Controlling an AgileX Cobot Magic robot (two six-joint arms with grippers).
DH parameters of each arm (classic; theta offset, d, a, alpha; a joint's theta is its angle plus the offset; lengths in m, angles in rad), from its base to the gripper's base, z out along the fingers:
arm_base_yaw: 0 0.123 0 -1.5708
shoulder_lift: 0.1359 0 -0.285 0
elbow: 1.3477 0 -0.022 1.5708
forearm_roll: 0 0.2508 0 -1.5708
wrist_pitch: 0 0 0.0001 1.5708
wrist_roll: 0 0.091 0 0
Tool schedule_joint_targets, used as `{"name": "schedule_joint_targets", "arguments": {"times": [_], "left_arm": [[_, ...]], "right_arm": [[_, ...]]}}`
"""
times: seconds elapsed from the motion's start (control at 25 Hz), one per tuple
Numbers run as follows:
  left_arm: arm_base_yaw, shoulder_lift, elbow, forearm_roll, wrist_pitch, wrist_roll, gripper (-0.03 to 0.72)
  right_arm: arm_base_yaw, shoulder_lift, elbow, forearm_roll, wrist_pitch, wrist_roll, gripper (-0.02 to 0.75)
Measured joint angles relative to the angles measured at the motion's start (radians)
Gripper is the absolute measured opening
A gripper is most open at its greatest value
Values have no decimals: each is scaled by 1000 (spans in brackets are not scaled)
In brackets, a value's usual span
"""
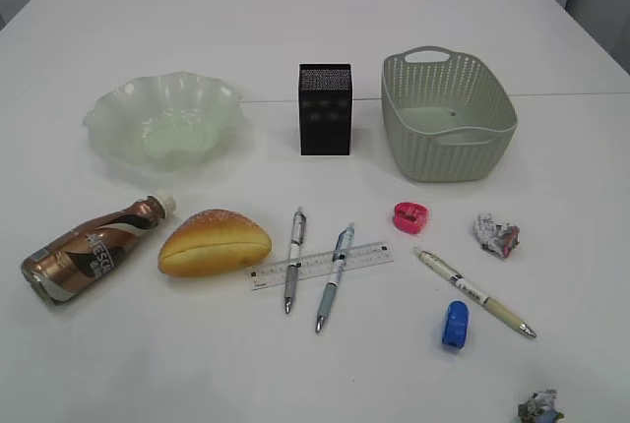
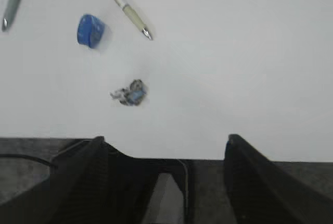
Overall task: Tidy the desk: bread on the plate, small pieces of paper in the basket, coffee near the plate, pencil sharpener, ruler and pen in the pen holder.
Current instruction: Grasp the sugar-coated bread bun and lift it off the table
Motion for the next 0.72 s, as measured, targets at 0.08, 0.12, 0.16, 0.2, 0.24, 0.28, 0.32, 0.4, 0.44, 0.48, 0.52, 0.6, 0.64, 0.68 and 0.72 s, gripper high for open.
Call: {"name": "schedule_joint_targets", "arguments": {"times": [0.08, 0.12, 0.16, 0.2, 0.24, 0.28, 0.32, 0.4, 0.44, 0.48, 0.52, 0.6, 0.64, 0.68, 0.72], "left_arm": [[-13, 87, -63, -24, -2, 0, 455], [-15, 126, -80, -42, -2, 0, 455], [-15, 157, -93, -57, -2, 0, 456], [-15, 190, -98, -66, -2, 0, 456], [-15, 220, -100, -69, -2, 0, 456], [-15, 242, -100, -71, -2, 0, 456], [-15, 269, -100, -71, -2, 5, 456], [-15, 319, -100, -71, -2, 20, 456], [-15, 340, -102, -73, -3, 41, 456], [-15, 365, -103, -80, -3, 62, 456], [-15, 392, -103, -88, -8, 85, 456], [-17, 441, -103, -109, -12, 139, 456], [-24, 468, -103, -111, -16, 173, 456], [-34, 492, -103, -111, -18, 212, 456], [-46, 511, -103, -111, -20, 259, 456]], "right_arm": [[0, 109, -85, 14, -2, 72, 539], [0, 161, -132, 16, -2, 96, 539], [0, 203, -178, 20, -4, 110, 539], [0, 249, -213, 22, -6, 115, 539], [0, 288, -252, 27, -6, 122, 539], [0, 314, -288, 36, -6, 124, 539], [0, 342, -321, 45, -6, 126, 540], [0, 388, -373, 52, -6, 128, 539], [0, 405, -396, 53, -6, 128, 540], [0, 424, -412, 53, -6, 128, 540], [0, 442, -427, 53, -6, 128, 539], [0, 470, -441, 53, -6, 121, 540], [0, 481, -443, 53, -8, 115, 539], [0, 492, -443, 53, -8, 106, 539], [0, 499, -443, 53, -8, 96, 539]]}}
